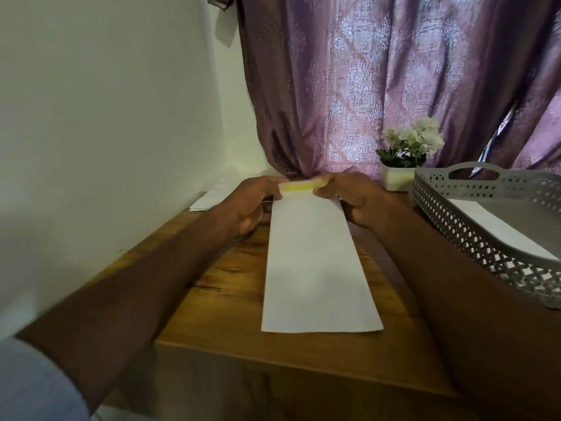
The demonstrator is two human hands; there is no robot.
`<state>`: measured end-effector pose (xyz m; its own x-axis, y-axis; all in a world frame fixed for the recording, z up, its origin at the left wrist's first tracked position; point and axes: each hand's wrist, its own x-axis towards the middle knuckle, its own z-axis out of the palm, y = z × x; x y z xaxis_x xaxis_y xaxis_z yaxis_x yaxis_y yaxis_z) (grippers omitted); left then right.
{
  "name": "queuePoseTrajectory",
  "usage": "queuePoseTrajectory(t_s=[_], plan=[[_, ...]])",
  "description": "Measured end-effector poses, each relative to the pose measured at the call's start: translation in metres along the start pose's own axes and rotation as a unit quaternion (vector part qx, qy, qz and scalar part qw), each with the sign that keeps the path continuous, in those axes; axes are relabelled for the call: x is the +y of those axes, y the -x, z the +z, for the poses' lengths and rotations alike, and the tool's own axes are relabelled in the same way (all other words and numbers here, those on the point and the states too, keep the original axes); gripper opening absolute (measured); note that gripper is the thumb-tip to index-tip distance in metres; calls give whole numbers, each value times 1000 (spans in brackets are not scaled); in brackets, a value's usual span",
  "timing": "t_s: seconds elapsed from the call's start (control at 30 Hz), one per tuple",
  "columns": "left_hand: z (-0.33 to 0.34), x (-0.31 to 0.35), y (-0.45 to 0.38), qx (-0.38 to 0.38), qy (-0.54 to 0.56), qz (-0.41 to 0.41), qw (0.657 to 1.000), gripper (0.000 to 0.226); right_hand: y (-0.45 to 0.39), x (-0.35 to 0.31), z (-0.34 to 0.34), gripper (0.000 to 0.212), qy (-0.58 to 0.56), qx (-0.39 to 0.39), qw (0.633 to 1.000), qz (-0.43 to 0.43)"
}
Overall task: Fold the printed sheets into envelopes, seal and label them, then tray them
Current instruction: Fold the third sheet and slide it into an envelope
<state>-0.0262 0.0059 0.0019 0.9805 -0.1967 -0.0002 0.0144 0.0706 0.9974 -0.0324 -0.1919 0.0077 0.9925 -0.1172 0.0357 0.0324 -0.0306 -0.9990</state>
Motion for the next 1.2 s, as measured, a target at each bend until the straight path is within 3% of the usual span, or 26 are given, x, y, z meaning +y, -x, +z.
queuePoseTrajectory(t_s=[0.17,0.3,0.43,0.7,0.9,1.0,1.13,1.2], plan=[[-6,1,1,8,10,3,1000,35,15,-7,1,30,-13,-8,999,51],[-6,1,0,23,23,29,999,23,18,-7,4,22,-34,-1,998,46],[-4,3,2,-7,30,40,999,34,7,-1,7,39,-48,31,998,19],[-4,-1,-5,17,-33,49,998,25,9,-2,13,26,-82,-1,996,25],[-15,5,-7,35,16,24,999,22,0,1,1,52,-106,39,992,49],[-13,7,-3,26,31,5,999,22,0,0,2,44,-108,39,992,45],[-13,4,-4,-26,14,-12,999,52,1,-1,8,26,-132,13,990,38],[-12,1,-6,-26,5,6,1000,42,2,-1,13,22,-125,-6,992,29]])
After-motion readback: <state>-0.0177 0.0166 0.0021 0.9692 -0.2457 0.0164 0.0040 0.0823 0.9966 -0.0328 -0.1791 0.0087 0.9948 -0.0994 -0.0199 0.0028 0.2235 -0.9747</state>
